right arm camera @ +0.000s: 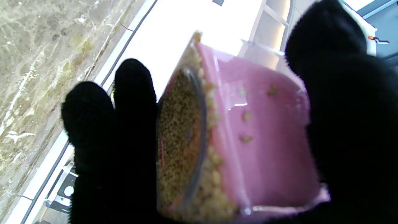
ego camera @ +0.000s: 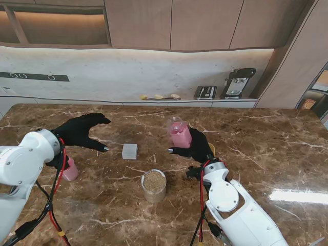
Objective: Measure grain into the airtight container
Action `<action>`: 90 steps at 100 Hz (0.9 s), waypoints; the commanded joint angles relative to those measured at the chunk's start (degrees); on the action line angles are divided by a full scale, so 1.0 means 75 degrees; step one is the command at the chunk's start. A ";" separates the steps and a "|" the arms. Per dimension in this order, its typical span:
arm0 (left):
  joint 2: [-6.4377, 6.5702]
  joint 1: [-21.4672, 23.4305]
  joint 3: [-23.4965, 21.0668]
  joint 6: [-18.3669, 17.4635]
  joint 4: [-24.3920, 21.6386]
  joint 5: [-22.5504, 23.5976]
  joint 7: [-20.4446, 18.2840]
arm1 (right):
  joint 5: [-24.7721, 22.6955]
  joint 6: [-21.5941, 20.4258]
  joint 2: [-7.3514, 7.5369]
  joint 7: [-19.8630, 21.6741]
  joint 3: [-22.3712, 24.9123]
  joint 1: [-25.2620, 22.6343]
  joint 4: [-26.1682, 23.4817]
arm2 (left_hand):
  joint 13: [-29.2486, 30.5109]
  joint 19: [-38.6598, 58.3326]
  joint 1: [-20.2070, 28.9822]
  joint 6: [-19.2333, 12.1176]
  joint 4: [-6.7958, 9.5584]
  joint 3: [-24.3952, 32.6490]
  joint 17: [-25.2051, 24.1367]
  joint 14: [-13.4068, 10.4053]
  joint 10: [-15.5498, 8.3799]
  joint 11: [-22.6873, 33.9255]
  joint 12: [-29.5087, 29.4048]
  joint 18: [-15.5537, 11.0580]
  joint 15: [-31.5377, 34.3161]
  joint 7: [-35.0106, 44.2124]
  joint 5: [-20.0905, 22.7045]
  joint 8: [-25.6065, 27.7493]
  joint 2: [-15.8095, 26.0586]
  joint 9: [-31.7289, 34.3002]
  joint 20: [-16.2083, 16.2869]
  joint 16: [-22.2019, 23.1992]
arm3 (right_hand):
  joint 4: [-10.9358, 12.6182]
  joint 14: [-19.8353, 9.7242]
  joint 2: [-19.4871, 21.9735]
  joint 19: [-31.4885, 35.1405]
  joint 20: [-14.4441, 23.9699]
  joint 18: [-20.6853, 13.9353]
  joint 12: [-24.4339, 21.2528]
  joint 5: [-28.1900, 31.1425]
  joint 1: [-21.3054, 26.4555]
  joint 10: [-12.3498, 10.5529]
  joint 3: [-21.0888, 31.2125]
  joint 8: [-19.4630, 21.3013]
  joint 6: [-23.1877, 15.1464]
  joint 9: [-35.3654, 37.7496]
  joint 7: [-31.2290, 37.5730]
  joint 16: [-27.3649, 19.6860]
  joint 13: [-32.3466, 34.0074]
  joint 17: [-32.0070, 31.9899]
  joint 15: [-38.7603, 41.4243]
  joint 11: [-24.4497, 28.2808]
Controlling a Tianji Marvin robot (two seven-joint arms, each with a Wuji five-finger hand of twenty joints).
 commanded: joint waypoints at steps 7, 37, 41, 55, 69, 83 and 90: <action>-0.0014 -0.0459 0.0650 0.0349 0.0142 0.0376 -0.0317 | 0.0173 -0.0233 -0.0044 0.0061 0.0082 0.0029 0.0187 | -0.0017 0.0610 0.0201 0.0029 0.0106 0.0157 -0.0062 0.0142 -0.0043 -0.0007 -0.0252 0.0009 0.0169 0.0047 -0.0027 -0.0058 0.0002 0.0004 -0.0288 -0.0159 | -0.0095 -0.1089 0.2827 -0.0045 0.0147 -0.0654 0.0176 0.0865 0.1060 -0.0884 0.1767 0.0094 -0.1718 0.0806 0.1242 -0.0089 0.0352 -0.0123 0.0247 0.1380; 0.0126 -0.1765 0.2397 0.1278 0.0644 0.1338 -0.1478 | 0.0382 -0.0335 -0.0004 0.0199 0.0305 -0.0117 -0.0083 | 0.0350 0.0682 0.0277 -0.0584 0.0112 0.0198 -0.0294 0.0353 -0.0432 -0.0439 -0.0177 0.1176 0.0429 0.0036 -0.0328 -0.0053 -0.0069 -0.0113 0.0435 0.0285 | -0.0088 -0.1081 0.2848 -0.0058 0.0150 -0.0656 0.0175 0.0849 0.1065 -0.0868 0.1724 0.0082 -0.1710 0.0792 0.1227 -0.0091 0.0338 -0.0148 0.0238 0.1369; 0.0140 -0.1957 0.2638 0.1356 0.0826 0.1303 -0.1519 | 0.0392 -0.0344 -0.0003 0.0194 0.0324 -0.0142 -0.0124 | 0.0302 0.0579 0.0299 -0.0535 0.0108 0.0273 -0.0229 0.0306 -0.0447 -0.0563 -0.0188 0.1153 0.0373 0.0043 -0.0394 -0.0033 -0.0131 -0.0125 0.0466 0.0300 | -0.0087 -0.1081 0.2850 -0.0059 0.0151 -0.0656 0.0175 0.0851 0.1063 -0.0874 0.1723 0.0081 -0.1711 0.0791 0.1227 -0.0090 0.0338 -0.0148 0.0238 0.1368; 0.0137 -0.2520 0.3434 0.1620 0.1418 0.1298 -0.1433 | 0.0396 -0.0347 0.0013 0.0215 0.0398 -0.0204 -0.0202 | 0.0111 0.0663 0.0275 -0.0380 0.0066 0.0519 0.0008 0.0342 -0.0409 -0.0746 -0.0125 0.1178 0.0336 0.0183 -0.0652 0.0086 -0.0285 -0.0194 0.0512 0.0318 | -0.0084 -0.1081 0.2843 -0.0060 0.0154 -0.0656 0.0176 0.0850 0.1059 -0.0871 0.1724 0.0074 -0.1704 0.0796 0.1225 -0.0090 0.0338 -0.0148 0.0238 0.1367; 0.0087 -0.3014 0.4168 0.1824 0.2013 0.1490 -0.1140 | 0.0439 -0.0326 0.0016 0.0207 0.0490 -0.0262 -0.0275 | -0.0178 0.0936 0.0301 -0.0332 0.0032 0.0830 0.0315 0.0397 -0.0349 -0.0901 0.0004 0.1100 0.0301 0.0379 -0.0975 0.0261 -0.0364 -0.0304 0.0412 0.0240 | -0.0084 -0.1081 0.2849 -0.0061 0.0156 -0.0656 0.0177 0.0849 0.1054 -0.0874 0.1724 0.0067 -0.1703 0.0798 0.1223 -0.0090 0.0338 -0.0148 0.0237 0.1365; 0.0025 -0.3486 0.4873 0.2167 0.2666 0.1492 -0.0697 | 0.0492 -0.0303 0.0016 0.0206 0.0559 -0.0298 -0.0330 | -0.0474 0.1385 0.0403 -0.0934 0.0016 0.1068 0.0634 0.0396 -0.0392 -0.1200 0.0190 0.0958 0.0430 0.0393 -0.1440 0.0452 -0.0407 -0.0444 0.0109 0.0081 | -0.0084 -0.1075 0.2852 -0.0062 0.0159 -0.0656 0.0181 0.0847 0.1054 -0.0870 0.1721 0.0059 -0.1693 0.0796 0.1223 -0.0089 0.0334 -0.0148 0.0235 0.1364; -0.0005 -0.3701 0.5191 0.2385 0.2974 0.1286 -0.0445 | 0.0508 -0.0285 0.0017 0.0210 0.0585 -0.0313 -0.0353 | -0.0628 0.1520 0.0480 -0.1460 0.0014 0.1144 0.0764 0.0420 -0.0430 -0.1443 0.0304 0.0992 0.0496 -0.0302 -0.1493 0.0502 -0.0421 -0.0539 0.0020 0.0005 | -0.0083 -0.1075 0.2851 -0.0063 0.0160 -0.0657 0.0181 0.0844 0.1056 -0.0867 0.1721 0.0057 -0.1703 0.0793 0.1222 -0.0089 0.0334 -0.0148 0.0235 0.1362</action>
